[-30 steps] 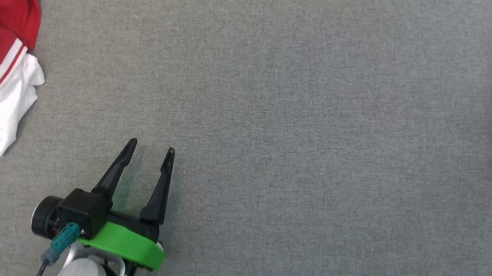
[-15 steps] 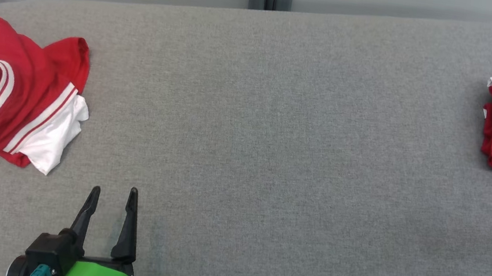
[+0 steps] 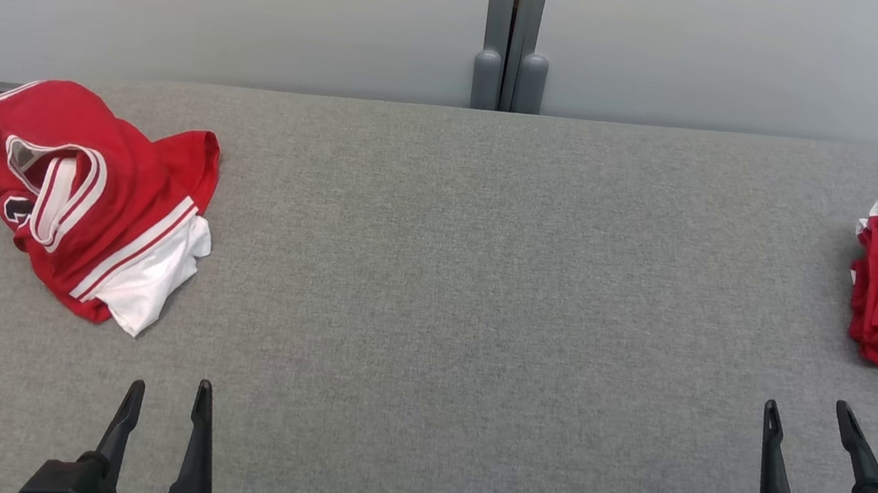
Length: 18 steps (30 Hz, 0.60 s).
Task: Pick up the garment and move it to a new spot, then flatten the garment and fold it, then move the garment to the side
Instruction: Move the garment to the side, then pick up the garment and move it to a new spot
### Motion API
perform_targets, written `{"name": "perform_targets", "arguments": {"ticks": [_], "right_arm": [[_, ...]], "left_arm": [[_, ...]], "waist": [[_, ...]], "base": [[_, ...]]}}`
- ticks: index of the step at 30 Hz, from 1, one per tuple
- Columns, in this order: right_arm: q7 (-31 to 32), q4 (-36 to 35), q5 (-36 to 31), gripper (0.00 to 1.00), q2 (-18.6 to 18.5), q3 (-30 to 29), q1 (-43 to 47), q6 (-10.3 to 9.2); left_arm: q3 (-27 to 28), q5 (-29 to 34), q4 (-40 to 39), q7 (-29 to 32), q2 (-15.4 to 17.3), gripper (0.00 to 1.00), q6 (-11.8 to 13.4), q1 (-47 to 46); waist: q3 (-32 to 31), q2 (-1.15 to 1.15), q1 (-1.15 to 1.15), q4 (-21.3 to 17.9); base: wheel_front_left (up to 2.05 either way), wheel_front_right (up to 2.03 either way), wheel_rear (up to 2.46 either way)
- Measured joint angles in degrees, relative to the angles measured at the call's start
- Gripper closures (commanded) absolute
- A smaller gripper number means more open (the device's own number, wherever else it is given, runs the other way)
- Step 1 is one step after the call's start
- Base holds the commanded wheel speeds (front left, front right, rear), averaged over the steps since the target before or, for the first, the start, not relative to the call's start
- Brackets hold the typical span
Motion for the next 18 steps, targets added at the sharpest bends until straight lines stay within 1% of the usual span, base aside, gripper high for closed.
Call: {"name": "perform_targets", "arguments": {"ticks": [7, 15, 18], "right_arm": [[0.0, 1.68, -0.09, 0.0, 2.1, 1.23, 2.6, 0.0], [0.0, 1.58, -0.11, 0.0, 2.48, 1.75, 2.53, 0.0], [0.0, 1.38, -0.31, 0.0, 2.52, 1.64, 2.55, 0.0]], "left_arm": [[0.11, 0.15, -0.2, 0.01, -0.01, 0.0, -0.1, 0.25], [-0.55, 0.13, -0.19, 0.01, -0.01, 0.0, -0.1, 0.05], [-0.97, 0.12, -0.14, 0.01, -0.02, 0.0, -0.1, -0.12]], "waist": [[-1.07, 0.0, 0.0, -0.04], [-0.88, 0.0, 0.0, -0.28], [-0.94, 0.0, 0.0, 0.2]], "base": [[0.0, 0.0, 0.0], [0.0, 0.0, 0.0], [0.0, 0.0, 0.0]]}}
